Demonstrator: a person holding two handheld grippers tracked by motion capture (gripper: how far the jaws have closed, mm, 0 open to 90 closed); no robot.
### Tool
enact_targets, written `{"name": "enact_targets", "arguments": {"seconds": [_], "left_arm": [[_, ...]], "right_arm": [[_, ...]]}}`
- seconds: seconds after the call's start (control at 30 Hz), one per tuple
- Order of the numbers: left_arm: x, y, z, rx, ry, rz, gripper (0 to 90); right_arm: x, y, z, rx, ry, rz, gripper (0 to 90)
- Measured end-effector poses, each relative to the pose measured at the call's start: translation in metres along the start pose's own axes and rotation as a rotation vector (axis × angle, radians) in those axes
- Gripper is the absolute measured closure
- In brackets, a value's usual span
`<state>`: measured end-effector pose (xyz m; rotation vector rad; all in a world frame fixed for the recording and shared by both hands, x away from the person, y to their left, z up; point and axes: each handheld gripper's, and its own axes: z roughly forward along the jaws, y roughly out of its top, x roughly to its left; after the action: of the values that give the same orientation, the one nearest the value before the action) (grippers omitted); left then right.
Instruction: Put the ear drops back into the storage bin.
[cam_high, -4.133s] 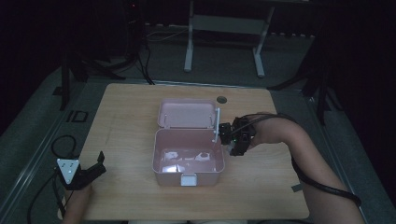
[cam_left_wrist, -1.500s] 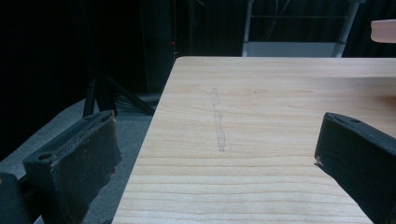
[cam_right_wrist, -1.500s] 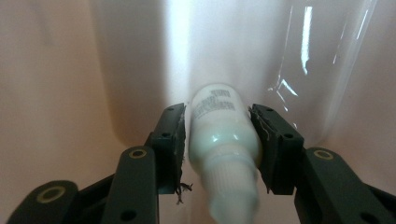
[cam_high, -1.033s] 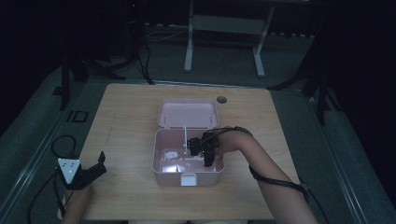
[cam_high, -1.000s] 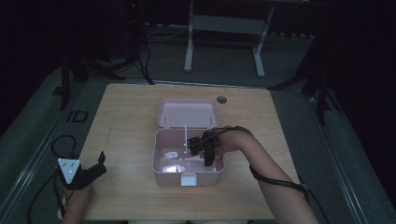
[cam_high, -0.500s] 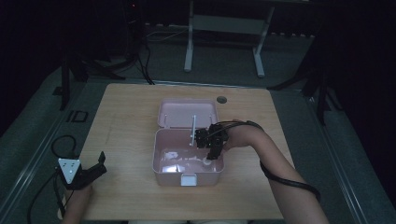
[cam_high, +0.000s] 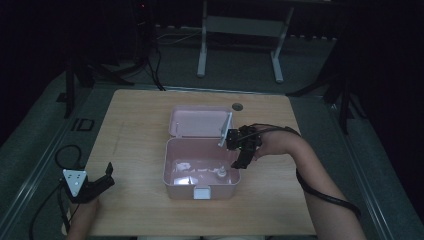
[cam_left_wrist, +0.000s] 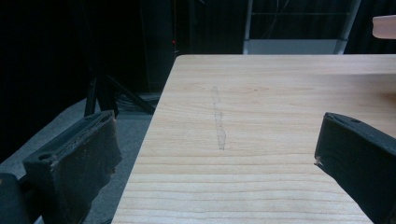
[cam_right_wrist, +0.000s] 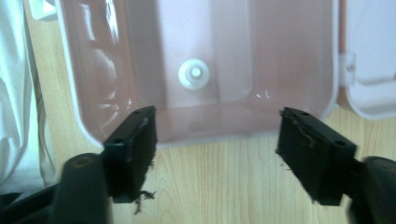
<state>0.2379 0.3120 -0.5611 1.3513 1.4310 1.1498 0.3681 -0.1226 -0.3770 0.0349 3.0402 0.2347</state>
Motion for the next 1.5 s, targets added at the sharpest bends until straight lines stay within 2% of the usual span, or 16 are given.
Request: {"name": "enact_targets", "arguments": {"seconds": [0.17,0.43,0.63,0.7,0.77,0.93,1.03,1.3,1.4,1.5], "left_arm": [[0.000,0.000,0.000,0.001,0.000,0.001,0.3],[0.000,0.000,0.000,0.002,0.001,0.001,0.3],[0.000,0.000,0.000,0.002,0.001,0.002,0.3],[0.000,0.000,0.000,0.002,0.000,0.002,0.3],[0.000,0.000,0.000,0.001,0.000,0.001,0.3],[0.000,0.000,0.000,0.001,0.000,-0.002,0.3],[0.000,0.000,0.000,0.002,-0.001,-0.001,0.3],[0.000,0.000,0.000,0.002,0.000,-0.001,0.3],[0.000,0.000,0.000,0.003,-0.001,-0.001,0.3],[0.000,0.000,0.000,0.002,0.000,-0.001,0.3]], "right_arm": [[-0.004,-0.021,-0.006,-0.055,0.003,0.052,16.1],[-0.007,-0.055,-0.006,-0.077,-0.047,0.115,14.3],[-0.008,-0.077,0.002,-0.126,-0.059,0.168,14.4],[-0.009,-0.084,0.006,-0.151,-0.065,0.200,14.3],[-0.010,-0.091,0.010,-0.172,-0.096,0.222,14.4],[-0.011,-0.109,0.026,-0.243,-0.134,0.304,14.4],[-0.010,-0.119,0.040,-0.248,-0.150,0.340,14.4],[-0.004,-0.141,0.080,-0.269,-0.153,0.404,14.4],[-0.002,-0.150,0.089,-0.312,-0.163,0.460,14.4],[0.001,-0.160,0.098,-0.364,-0.204,0.524,14.3]]}}
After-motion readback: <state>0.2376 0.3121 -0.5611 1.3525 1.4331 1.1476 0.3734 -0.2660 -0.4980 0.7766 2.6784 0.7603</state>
